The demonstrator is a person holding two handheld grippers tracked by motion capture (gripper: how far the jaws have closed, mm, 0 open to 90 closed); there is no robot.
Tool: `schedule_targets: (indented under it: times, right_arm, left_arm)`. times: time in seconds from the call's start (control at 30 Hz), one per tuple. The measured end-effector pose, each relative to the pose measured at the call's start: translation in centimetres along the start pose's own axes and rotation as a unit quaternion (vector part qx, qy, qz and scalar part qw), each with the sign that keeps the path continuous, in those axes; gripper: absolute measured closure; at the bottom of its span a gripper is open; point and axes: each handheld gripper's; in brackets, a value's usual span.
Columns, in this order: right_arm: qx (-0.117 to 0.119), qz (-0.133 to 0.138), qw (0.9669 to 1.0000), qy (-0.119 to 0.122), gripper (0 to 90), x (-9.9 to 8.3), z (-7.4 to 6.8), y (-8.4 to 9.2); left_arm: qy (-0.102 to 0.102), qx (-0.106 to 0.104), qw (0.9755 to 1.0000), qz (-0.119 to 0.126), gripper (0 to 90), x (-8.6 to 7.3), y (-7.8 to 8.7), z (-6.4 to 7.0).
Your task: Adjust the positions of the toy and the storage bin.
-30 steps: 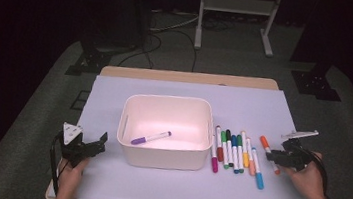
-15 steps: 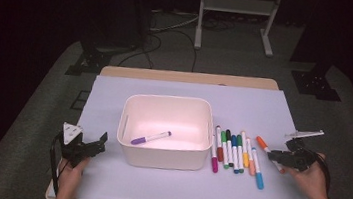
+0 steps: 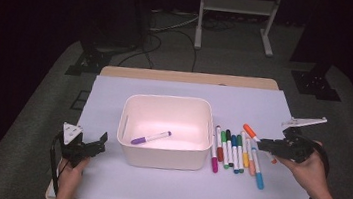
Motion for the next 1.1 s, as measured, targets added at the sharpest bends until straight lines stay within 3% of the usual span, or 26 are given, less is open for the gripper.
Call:
schedule_targets:
  times: [0.03,0.07,0.13,0.23,0.43,0.67,0.7,0.83,1.1]
  right_arm:
    - [0.011,0.009,0.9999,0.011,75.9,1.0,-1.0,0.6]
    - [0.011,0.009,0.9999,0.011,75.9,1.0,-1.0,0.6]
    - [0.026,0.019,0.999,0.03,75.8,2.6,-2.5,1.5]
    - [0.035,0.022,0.9983,0.04,75.8,3.6,-3.6,2.0]
    - [0.068,0.03,0.9937,0.084,75.8,6.7,-6.9,2.8]
    - [0.101,0.029,0.9885,0.109,75.8,8.6,-9.3,2.2]
    - [0.114,0.031,0.986,0.118,75.8,9.1,-10.1,2.0]
    - [0.127,0.028,0.9828,0.132,75.8,9.9,-11.4,1.6]
    - [0.153,0.004,0.972,0.178,75.8,12.0,-15.1,-0.6]
  left_arm:
    - [-0.002,0.0,1.0,0.0,0.0,0.0,0.0,0.0]
    - [-0.002,0.0,1.0,0.0,0.0,0.0,0.0,0.0]
    - [-0.002,0.0,1.0,0.001,0.0,0.0,0.0,0.0]
    - [-0.002,-0.001,1.0,0.001,0.0,0.0,0.0,0.0]
    - [-0.002,-0.001,1.0,0.0,0.0,0.0,0.0,0.0]
    - [-0.001,-0.001,1.0,0.001,0.0,0.0,0.0,0.0]
    - [-0.001,-0.001,1.0,0.001,0.0,0.0,0.0,0.0]
    - [0.0,-0.001,1.0,0.002,0.0,0.0,0.0,0.0]
    - [-0.001,-0.002,1.0,0.001,0.0,0.0,0.0,0.0]
Point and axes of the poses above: each handheld gripper's, and its own axes: y roughly backward along the jaws, x roughly out of its top, z roughly to its right, and after that the axes turned 4 degrees about -x, right-handed
